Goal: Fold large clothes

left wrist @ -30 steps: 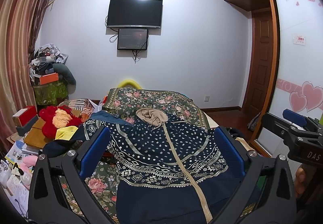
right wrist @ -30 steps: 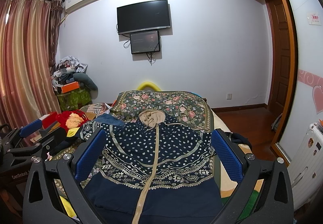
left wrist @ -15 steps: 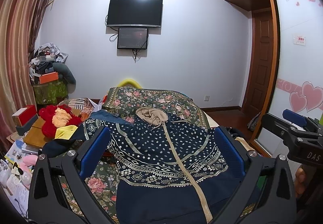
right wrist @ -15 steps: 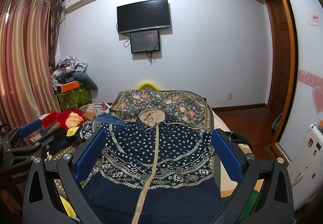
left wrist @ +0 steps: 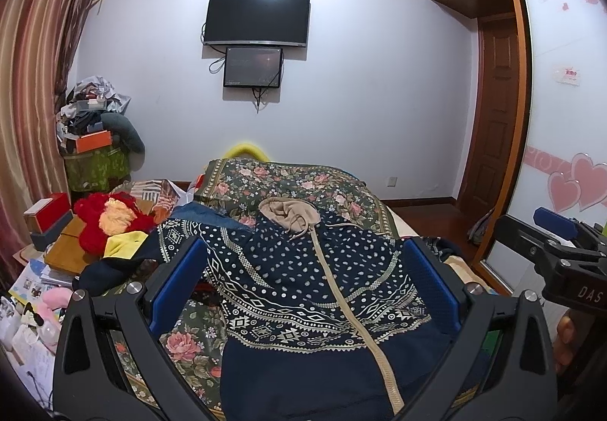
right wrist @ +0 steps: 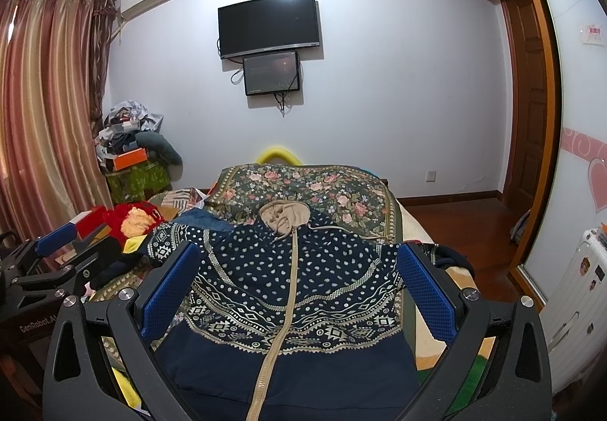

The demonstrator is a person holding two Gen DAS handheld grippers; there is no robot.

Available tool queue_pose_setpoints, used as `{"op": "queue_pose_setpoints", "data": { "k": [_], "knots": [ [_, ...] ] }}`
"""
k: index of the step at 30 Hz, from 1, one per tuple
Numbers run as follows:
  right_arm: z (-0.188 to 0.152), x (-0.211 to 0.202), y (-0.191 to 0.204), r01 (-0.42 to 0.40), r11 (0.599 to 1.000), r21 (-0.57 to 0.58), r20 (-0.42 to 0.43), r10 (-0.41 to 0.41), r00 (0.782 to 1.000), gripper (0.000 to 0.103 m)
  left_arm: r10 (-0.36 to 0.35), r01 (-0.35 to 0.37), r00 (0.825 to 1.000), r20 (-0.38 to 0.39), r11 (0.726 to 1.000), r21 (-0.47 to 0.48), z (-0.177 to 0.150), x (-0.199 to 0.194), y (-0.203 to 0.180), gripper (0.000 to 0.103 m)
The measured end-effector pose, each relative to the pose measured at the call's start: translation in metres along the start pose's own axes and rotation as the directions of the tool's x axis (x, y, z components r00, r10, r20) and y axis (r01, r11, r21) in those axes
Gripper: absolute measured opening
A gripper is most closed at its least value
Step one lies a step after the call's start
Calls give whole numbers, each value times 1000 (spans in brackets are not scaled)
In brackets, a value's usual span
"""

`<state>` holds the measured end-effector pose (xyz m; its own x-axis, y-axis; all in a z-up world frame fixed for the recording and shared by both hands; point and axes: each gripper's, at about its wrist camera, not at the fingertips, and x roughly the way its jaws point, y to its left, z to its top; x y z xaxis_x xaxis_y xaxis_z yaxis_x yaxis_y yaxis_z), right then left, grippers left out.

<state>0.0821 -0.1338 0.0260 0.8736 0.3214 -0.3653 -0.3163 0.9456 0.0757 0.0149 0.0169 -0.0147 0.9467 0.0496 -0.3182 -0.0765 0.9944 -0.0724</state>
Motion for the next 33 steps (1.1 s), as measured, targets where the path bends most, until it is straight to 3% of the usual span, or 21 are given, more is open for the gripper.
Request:
{"op": "queue_pose_setpoints", "data": {
  "k": [8, 16, 20, 24, 27, 30, 33],
  "knots": [
    [0, 34, 1, 10, 1000, -1, -65, -10, 998, 103, 40, -40, 999, -31, 999, -7, 2, 33, 20, 103],
    [-3, 97, 2, 34, 999, -21, -173, -37, 984, 103, 96, -104, 991, -96, 992, -78, 3, 92, 73, 103],
    [-9, 133, 1, 60, 998, -33, -233, -66, 970, 103, 159, -175, 978, -139, 978, -117, -1, 126, 108, 103],
    [-16, 166, 0, 94, 995, -42, -287, -102, 952, 103, 232, -262, 955, -186, 953, -155, -13, 158, 153, 103],
    [-22, 189, 5, 73, 994, -84, -313, -96, 945, 103, 271, -313, 934, -230, 935, -169, -24, 177, 186, 103],
    [-30, 216, 8, 63, 990, -129, -354, -105, 929, 103, 280, -341, 924, -260, 912, -228, -37, 192, 223, 103],
    [-37, 239, 10, 40, 991, -128, -399, -88, 912, 103, 243, -343, 915, -322, 889, -303, -49, 207, 262, 103]
  ]
}}
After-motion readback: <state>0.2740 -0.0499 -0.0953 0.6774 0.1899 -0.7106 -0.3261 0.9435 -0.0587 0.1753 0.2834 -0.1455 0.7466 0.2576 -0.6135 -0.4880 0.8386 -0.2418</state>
